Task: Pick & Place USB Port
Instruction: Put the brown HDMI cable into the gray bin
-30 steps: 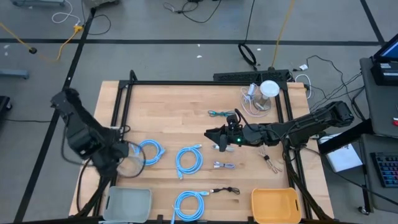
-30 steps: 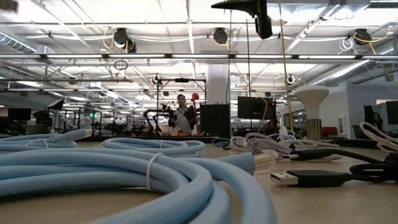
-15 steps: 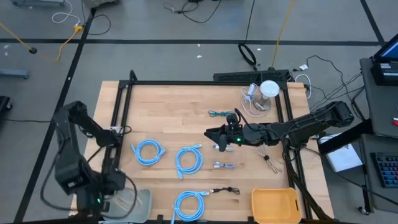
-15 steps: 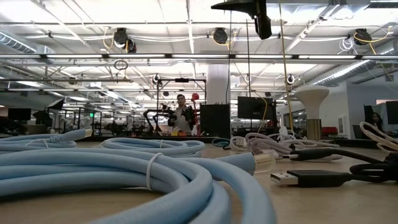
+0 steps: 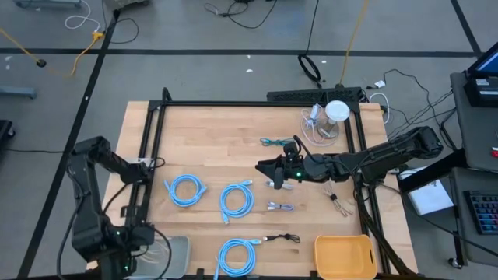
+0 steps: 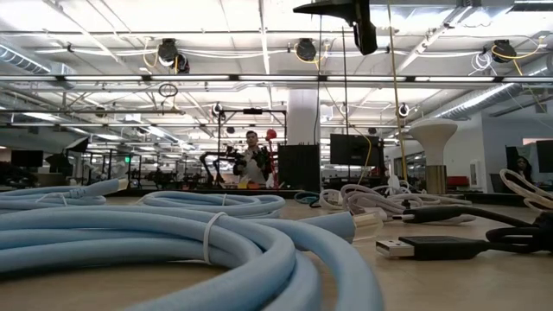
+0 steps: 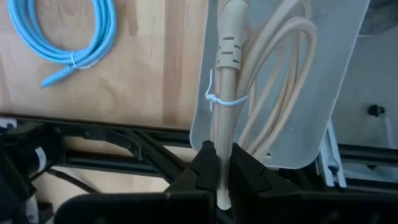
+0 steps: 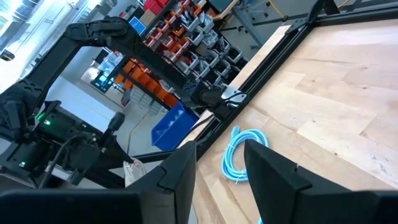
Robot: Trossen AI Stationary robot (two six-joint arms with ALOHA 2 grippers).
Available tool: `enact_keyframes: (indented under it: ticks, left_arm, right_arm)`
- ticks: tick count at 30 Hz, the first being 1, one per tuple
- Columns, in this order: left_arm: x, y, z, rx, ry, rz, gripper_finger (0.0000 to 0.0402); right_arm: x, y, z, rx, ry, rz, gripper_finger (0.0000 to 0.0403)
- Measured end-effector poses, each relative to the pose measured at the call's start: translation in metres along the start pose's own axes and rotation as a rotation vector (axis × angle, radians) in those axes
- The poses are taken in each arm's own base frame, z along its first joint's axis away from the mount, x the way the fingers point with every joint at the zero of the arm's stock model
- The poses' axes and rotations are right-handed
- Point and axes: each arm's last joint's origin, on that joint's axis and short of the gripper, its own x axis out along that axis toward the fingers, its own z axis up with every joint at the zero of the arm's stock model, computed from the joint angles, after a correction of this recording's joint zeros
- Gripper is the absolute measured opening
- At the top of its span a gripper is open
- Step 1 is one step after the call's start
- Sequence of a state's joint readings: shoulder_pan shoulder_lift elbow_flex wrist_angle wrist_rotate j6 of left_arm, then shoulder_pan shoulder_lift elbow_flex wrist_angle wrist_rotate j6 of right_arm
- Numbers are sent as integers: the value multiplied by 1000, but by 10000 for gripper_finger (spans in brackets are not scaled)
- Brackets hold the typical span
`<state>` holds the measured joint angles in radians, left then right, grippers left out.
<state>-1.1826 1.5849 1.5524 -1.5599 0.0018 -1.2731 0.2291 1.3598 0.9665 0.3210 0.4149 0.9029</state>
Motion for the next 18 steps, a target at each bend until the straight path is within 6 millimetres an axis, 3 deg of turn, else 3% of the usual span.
enact_keyframes:
  ticks: [11, 18]
  left_arm:
    - [0, -2, 14, -45, -105, -38, 11]
    - [14, -14, 24, 15, -75, -54, 11]
  right_arm:
    - [1, -2, 1, -7, -3, -8, 130]
    - [1, -2, 1, -8, -2, -8, 130]
